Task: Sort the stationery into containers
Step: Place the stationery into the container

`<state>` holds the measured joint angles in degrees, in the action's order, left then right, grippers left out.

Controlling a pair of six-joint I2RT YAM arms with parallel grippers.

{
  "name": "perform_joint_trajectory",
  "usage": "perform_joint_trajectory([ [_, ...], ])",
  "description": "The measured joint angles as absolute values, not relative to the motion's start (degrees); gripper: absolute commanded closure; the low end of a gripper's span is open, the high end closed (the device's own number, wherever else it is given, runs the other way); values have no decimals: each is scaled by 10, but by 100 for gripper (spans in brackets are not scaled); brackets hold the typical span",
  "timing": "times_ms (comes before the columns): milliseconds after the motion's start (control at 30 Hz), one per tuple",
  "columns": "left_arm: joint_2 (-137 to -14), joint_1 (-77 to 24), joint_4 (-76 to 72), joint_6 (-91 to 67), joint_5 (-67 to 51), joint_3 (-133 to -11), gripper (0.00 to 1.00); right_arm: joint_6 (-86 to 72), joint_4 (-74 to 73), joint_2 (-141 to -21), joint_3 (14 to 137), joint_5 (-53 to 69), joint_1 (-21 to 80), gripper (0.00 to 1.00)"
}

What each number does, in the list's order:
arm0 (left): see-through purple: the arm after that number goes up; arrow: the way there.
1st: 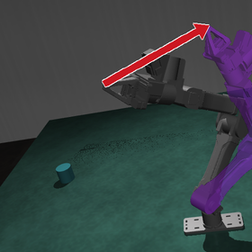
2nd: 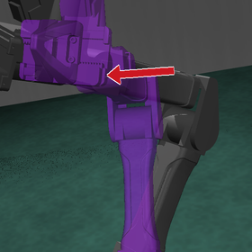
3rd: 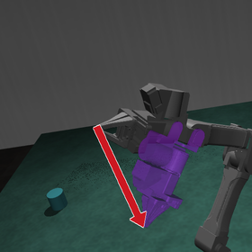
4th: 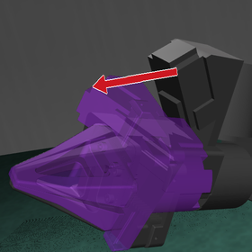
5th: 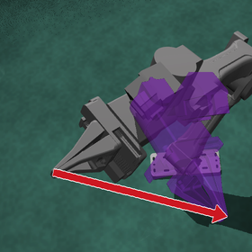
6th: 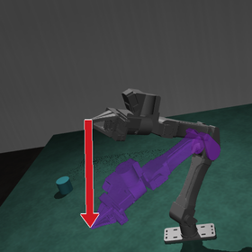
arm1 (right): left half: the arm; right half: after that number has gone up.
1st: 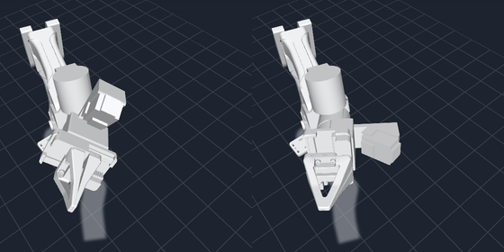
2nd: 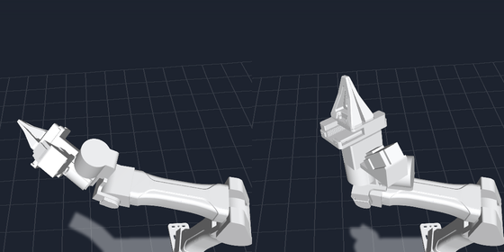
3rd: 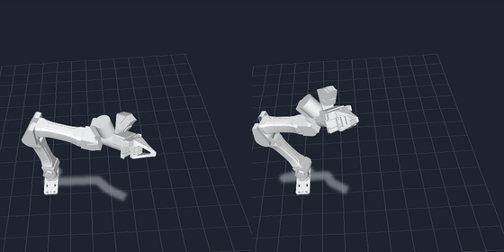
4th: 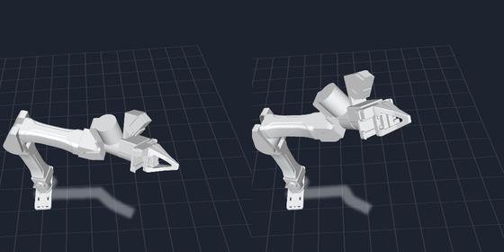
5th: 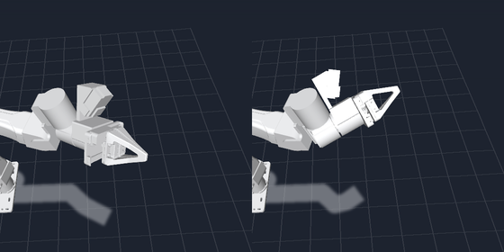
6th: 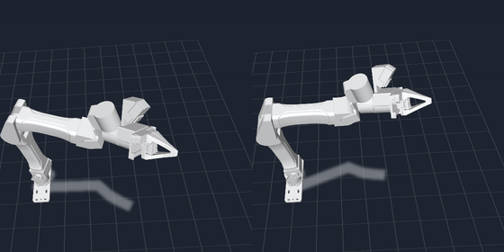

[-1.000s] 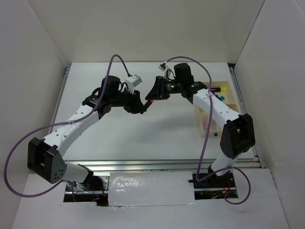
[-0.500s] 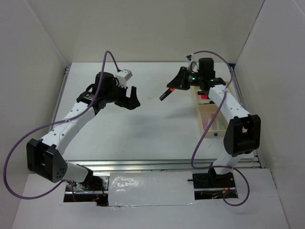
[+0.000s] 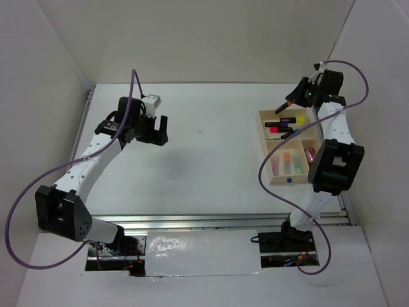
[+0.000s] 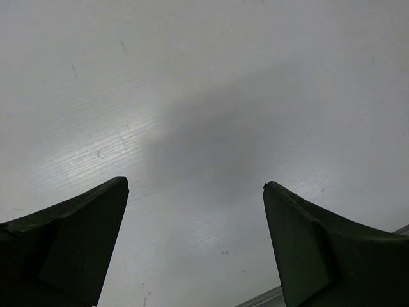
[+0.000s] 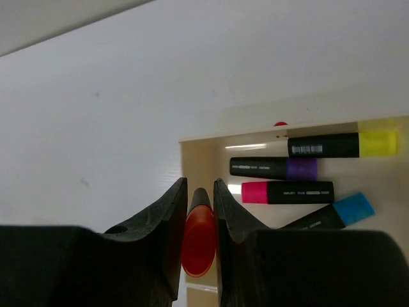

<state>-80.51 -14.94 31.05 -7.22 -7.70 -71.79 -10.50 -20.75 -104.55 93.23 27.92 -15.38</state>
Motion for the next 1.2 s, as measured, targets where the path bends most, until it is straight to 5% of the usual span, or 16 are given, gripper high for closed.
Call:
perform_joint_trajectory([
  [200, -813, -106, 325, -59, -92, -718, 1, -94, -232, -1120, 945, 256, -157, 88],
  [400, -825, -51, 331, -60, -130, -718, 1, -91, -263, -1158, 950, 244, -157, 36],
  [533, -832, -29, 331, -60, -145, -718, 1, -83, -293, -1178, 999, 231, -159, 26],
  [733, -838, 1, 335, -57, -161, -708, 1, -56, -322, -1148, 1042, 216, -162, 24],
  [867, -818, 29, 331, -44, -155, -673, 1, -8, -323, -1033, 975, 220, -164, 24],
  [1200, -651, 38, 317, -5, -106, -538, 1, 130, -281, -526, 561, 228, -169, 14],
])
